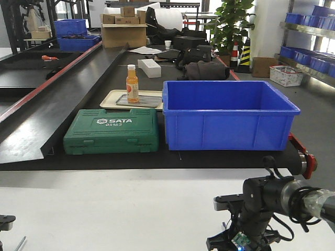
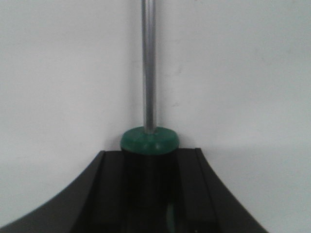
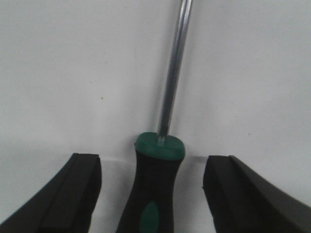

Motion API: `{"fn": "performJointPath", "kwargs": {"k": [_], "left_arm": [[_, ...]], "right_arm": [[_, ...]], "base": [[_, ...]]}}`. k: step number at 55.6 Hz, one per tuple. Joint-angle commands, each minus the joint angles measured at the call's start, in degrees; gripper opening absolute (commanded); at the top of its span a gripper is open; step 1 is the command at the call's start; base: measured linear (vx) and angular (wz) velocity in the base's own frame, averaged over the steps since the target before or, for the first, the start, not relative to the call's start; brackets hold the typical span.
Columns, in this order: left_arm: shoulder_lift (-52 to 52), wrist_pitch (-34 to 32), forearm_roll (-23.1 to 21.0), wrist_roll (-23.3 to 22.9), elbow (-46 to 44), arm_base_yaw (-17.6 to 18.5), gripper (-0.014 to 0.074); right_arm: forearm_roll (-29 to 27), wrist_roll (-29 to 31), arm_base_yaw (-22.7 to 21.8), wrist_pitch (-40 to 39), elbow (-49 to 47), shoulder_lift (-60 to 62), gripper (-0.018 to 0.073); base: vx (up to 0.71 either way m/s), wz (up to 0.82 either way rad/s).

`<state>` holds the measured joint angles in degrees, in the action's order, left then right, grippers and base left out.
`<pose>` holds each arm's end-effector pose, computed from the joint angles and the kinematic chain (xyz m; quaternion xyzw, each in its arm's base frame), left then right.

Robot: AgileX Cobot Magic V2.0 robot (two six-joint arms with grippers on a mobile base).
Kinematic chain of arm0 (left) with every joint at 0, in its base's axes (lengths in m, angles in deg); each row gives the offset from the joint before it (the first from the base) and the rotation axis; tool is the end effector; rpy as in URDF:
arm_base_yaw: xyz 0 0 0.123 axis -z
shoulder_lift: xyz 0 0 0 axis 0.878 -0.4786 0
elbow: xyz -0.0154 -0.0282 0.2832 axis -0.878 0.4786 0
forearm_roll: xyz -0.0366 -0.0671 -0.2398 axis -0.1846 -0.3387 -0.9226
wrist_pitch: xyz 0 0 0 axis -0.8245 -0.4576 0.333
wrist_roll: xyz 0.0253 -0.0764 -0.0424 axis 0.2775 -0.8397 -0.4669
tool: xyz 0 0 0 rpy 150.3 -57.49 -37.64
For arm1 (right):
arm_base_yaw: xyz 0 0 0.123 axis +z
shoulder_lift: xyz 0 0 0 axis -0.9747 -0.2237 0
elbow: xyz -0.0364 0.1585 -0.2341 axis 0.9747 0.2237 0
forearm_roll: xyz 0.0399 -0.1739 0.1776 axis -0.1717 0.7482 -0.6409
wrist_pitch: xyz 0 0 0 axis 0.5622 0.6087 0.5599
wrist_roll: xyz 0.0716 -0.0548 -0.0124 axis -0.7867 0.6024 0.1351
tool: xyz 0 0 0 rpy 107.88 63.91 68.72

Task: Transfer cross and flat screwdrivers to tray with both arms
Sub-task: 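Lift both screwdrivers upright off the table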

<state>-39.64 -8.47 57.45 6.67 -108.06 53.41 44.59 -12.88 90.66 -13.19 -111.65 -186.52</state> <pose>0.3568 0.0478 0.1118 0.0142 0.9985 -0.0046 0.0521 0.4066 0.1009 0.1212 -0.0757 0.9945 0.0256 0.0678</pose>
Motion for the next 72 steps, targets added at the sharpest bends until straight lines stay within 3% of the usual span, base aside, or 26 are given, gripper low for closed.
{"fn": "performJointPath", "kwargs": {"k": [1, 14, 20, 30, 42, 57, 72], "left_arm": [[1.43, 0.04, -1.16, -0.65, -0.59, 0.03, -0.0006], [1.43, -0.22, -1.16, -0.65, -0.59, 0.03, -0.0006], [1.43, -0.22, -1.16, -0.65, -0.59, 0.03, -0.0006], [1.43, -0.22, -1.16, -0.65, -0.59, 0.03, -0.0006], [1.43, -1.56, -3.42, -0.59, -0.59, 0.03, -0.0006], [5.83, -4.32, -10.35, 0.07, -0.59, 2.71, 0.0000], [20.92, -14.05, -17.33, 0.07, -0.59, 9.54, 0.0000]], "right_arm": [[2.25, -2.68, 0.11, -1.19, -1.72, 1.94, 0.0503], [2.25, -2.75, 0.11, -2.01, -1.72, -0.33, 0.0452], [1.33, -2.75, 0.11, -0.92, -1.72, -0.35, 0.0382], [-1.31, -2.04, 0.11, 3.98, -1.79, -0.35, 0.0210], [-1.58, -2.23, 0.11, 3.98, -1.79, -0.35, -0.0015], [-1.58, -2.19, 0.11, 2.33, -1.79, 4.72, -0.0011], [-1.51, -2.19, 0.11, -6.18, -1.79, 18.18, -0.0011]], "base": [[0.00, 0.00], [0.00, 0.00], [0.00, 0.00], [0.00, 0.00], [0.00, 0.00], [0.00, 0.00], [0.00, 0.00]]}}
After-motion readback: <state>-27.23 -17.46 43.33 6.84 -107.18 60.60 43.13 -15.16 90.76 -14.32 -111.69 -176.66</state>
